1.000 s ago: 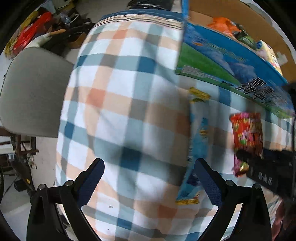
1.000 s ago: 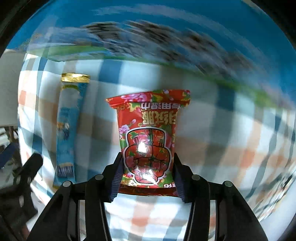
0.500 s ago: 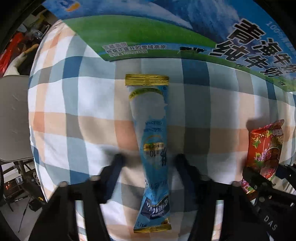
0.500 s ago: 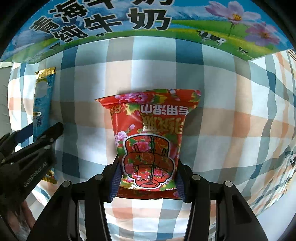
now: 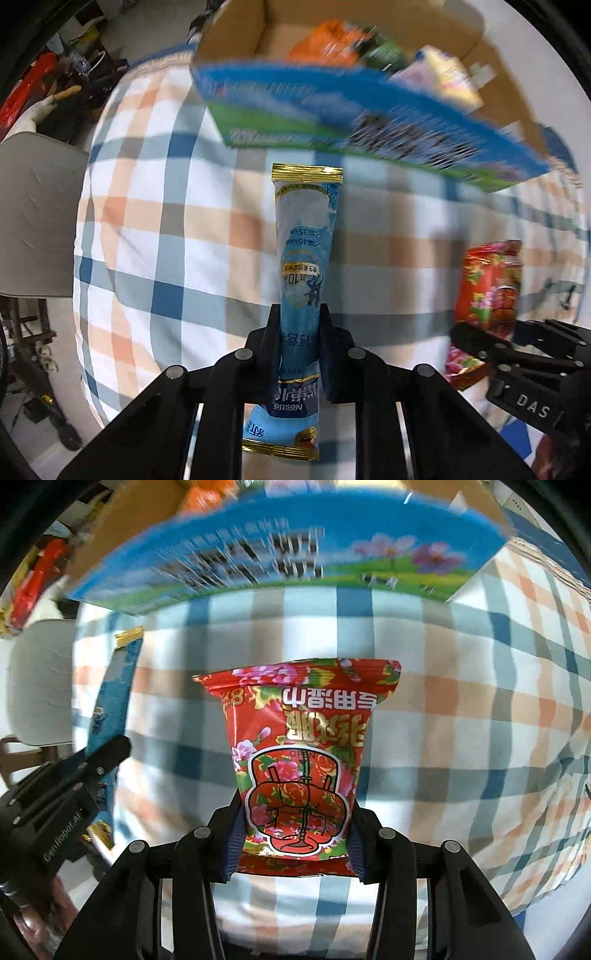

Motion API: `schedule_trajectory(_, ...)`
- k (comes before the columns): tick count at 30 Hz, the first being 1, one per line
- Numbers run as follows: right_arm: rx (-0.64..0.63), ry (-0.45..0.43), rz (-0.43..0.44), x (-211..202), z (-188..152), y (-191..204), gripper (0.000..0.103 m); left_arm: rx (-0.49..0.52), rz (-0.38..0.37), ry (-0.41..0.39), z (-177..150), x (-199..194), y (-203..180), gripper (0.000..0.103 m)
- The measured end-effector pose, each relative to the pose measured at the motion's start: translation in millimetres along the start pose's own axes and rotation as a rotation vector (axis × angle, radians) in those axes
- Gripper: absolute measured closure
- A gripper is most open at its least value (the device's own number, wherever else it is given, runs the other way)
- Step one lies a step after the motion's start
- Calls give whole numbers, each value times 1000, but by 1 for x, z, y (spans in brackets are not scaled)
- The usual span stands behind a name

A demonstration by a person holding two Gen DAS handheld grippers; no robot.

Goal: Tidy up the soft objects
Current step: 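Lower the red bag and blue tube into the box and open both grippers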

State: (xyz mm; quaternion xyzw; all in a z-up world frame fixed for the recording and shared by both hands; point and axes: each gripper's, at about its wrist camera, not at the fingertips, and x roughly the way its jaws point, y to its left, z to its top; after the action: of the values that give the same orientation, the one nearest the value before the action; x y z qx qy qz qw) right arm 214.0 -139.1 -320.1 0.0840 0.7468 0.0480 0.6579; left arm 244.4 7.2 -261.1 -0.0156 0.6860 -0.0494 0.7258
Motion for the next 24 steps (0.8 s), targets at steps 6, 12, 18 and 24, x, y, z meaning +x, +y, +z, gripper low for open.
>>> schedule_trajectory(6,1,-121,75,-81,2,-3,55,25,-100,-116,24,-74,-23,88)
schedule_trajectory(12,5,-223,83,-146,43,-10,55,67,-107,-175,78,-108,-38,88)
schedule_trajectory(18,50,-177,43,-159,122,-22,55,55,-64,-89,158,-87,-27,88)
schedule_trajectory(24,77,-28,-49,-120,181,-37,55,56,-20,60,201,-30,-23,88)
